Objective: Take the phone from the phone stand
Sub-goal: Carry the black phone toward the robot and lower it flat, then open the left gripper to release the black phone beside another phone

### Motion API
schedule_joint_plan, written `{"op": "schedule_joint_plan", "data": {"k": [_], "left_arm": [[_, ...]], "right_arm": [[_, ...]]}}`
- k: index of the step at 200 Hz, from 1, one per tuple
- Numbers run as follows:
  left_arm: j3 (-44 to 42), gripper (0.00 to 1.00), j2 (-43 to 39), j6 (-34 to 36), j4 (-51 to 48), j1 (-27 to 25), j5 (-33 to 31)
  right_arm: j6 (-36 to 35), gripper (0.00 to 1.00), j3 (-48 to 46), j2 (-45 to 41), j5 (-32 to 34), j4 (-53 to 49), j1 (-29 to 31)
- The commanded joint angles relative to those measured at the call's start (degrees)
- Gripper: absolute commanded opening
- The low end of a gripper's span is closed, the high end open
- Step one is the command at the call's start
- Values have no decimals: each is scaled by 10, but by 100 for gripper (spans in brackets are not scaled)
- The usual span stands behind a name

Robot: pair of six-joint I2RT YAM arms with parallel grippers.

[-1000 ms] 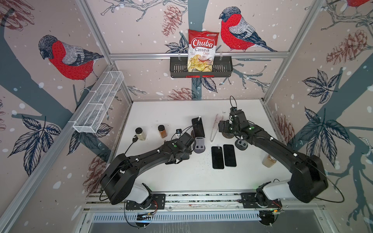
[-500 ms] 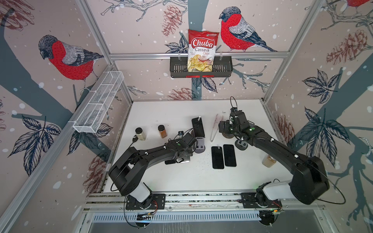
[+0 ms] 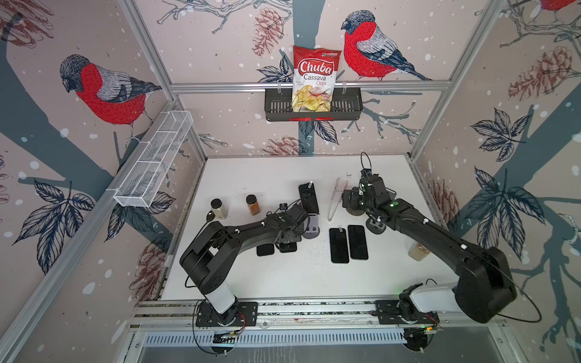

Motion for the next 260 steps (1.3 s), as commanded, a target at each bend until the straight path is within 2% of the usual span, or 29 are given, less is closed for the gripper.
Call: {"op": "schedule_joint_plan", "data": {"k": [1,186,260], "left_arm": [[3,73,3,-7,-28,0,-6],[17,80,30,-3,-60,0,-24],[55,85,-34,0,-53,-17,-53]], "right_arm": [[3,99,-7,-6,8,22,-1],[11,99,-24,-22,6,34,-1],[15,99,-25,-23,16,33,-3]]}}
